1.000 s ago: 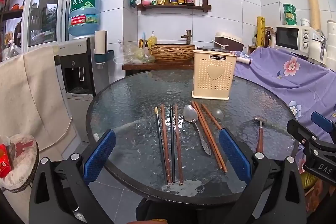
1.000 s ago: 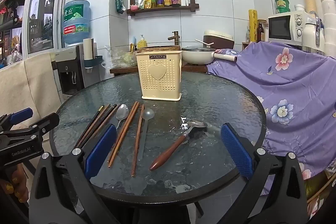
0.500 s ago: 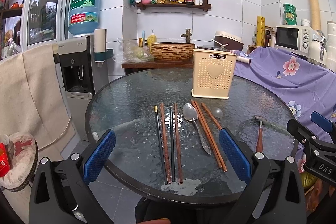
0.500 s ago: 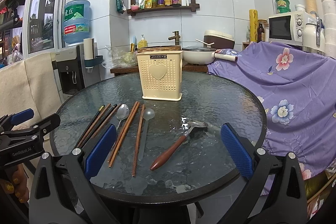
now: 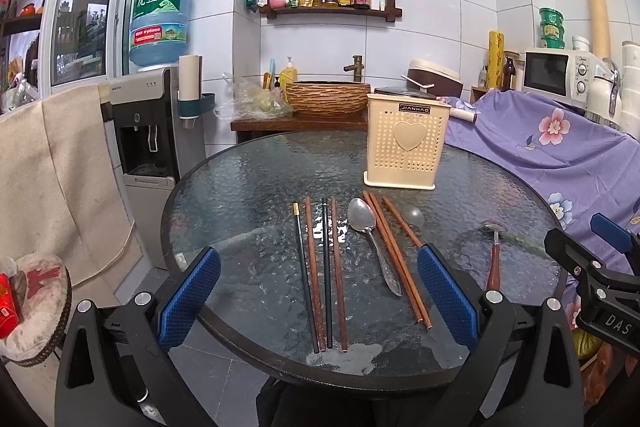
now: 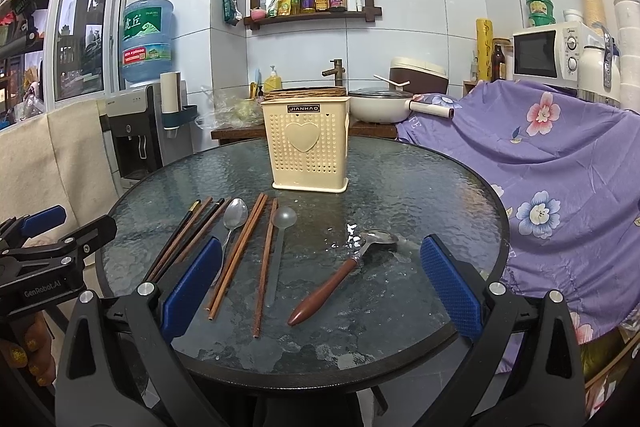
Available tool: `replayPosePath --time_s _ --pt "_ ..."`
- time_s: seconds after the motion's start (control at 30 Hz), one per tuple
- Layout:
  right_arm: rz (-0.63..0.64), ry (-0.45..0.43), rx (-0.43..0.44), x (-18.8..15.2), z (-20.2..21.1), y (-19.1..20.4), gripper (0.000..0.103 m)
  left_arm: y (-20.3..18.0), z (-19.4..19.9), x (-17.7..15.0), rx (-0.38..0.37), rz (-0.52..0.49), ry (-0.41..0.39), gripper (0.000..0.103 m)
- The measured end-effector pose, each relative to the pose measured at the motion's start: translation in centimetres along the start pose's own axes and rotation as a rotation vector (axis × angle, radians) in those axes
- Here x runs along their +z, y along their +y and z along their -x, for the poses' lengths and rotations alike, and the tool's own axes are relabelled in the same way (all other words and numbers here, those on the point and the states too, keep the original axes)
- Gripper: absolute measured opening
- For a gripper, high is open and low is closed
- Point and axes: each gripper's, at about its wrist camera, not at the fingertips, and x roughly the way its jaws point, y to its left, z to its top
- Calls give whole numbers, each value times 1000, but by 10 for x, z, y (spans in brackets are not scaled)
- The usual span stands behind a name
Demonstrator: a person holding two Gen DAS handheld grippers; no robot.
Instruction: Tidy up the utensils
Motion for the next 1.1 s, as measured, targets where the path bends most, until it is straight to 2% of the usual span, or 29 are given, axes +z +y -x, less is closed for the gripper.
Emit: replayPosePath --time_s 1.1 --pt "0 5 -3 -1 -2 -1 98 3 1 2 -4 3 0 97"
